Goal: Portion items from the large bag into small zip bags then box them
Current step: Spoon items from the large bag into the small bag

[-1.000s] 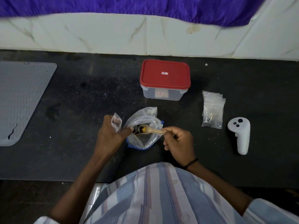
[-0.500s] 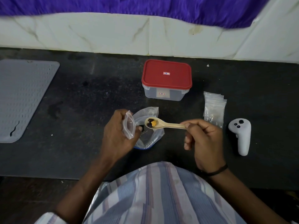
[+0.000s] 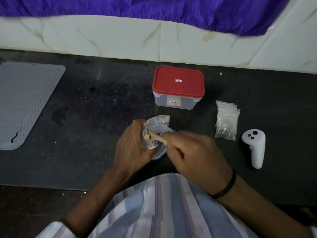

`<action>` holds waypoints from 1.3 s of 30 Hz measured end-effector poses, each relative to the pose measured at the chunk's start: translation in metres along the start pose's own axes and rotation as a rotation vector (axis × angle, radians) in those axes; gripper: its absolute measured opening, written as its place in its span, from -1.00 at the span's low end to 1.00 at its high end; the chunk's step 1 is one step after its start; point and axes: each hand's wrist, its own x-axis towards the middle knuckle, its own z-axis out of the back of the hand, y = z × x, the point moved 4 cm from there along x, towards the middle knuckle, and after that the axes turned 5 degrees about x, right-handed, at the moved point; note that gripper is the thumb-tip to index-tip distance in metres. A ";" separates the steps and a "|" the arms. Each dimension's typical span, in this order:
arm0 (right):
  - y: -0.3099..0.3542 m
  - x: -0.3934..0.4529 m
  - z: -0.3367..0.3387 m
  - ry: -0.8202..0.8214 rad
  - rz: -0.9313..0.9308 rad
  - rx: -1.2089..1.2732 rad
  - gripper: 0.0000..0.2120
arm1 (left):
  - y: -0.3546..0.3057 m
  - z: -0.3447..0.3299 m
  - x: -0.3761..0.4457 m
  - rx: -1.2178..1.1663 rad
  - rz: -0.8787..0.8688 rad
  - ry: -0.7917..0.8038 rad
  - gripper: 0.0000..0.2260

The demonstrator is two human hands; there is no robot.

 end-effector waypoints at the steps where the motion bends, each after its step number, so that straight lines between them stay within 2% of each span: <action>1: 0.003 0.000 -0.003 0.066 0.084 -0.097 -0.86 | 0.001 0.001 0.000 -0.022 0.006 -0.008 -0.62; 4: 0.007 0.000 -0.003 0.127 0.229 -0.279 -0.76 | 0.005 0.003 -0.003 -0.065 0.024 -0.028 -0.65; 6: 0.007 -0.001 0.001 0.061 0.289 -0.322 -0.76 | 0.009 0.002 -0.004 -0.067 0.036 -0.035 -0.70; 8: 0.007 -0.002 0.005 -0.026 0.305 -0.336 -0.78 | 0.013 0.002 -0.004 -0.101 0.088 -0.044 -0.65; 10: 0.001 -0.004 0.010 -0.132 0.251 -0.285 -0.80 | 0.015 0.005 -0.003 -0.148 0.176 -0.065 -0.65; 15: -0.031 -0.011 0.016 -0.328 -0.083 0.111 -0.84 | 0.021 0.013 -0.006 -0.246 0.328 -0.128 -0.72; 17: -0.045 -0.017 0.005 -0.296 -0.190 0.141 -0.81 | 0.025 0.013 -0.010 -0.250 0.372 -0.153 -0.74; 22: -0.075 -0.031 -0.041 -0.056 -0.352 0.110 -0.72 | 0.038 0.002 -0.027 -0.272 0.505 -0.157 -0.75; 29: -0.092 -0.023 -0.075 0.019 -0.370 0.169 -0.84 | 0.047 -0.020 -0.031 -0.128 0.605 0.056 -0.52; 35: -0.097 -0.025 -0.087 0.077 -0.425 0.228 -0.75 | 0.049 -0.019 -0.022 -0.214 0.679 0.027 -0.72; 39: -0.101 -0.031 -0.090 0.069 -0.565 0.393 -0.82 | 0.047 -0.017 -0.019 -0.284 0.681 -0.035 -0.85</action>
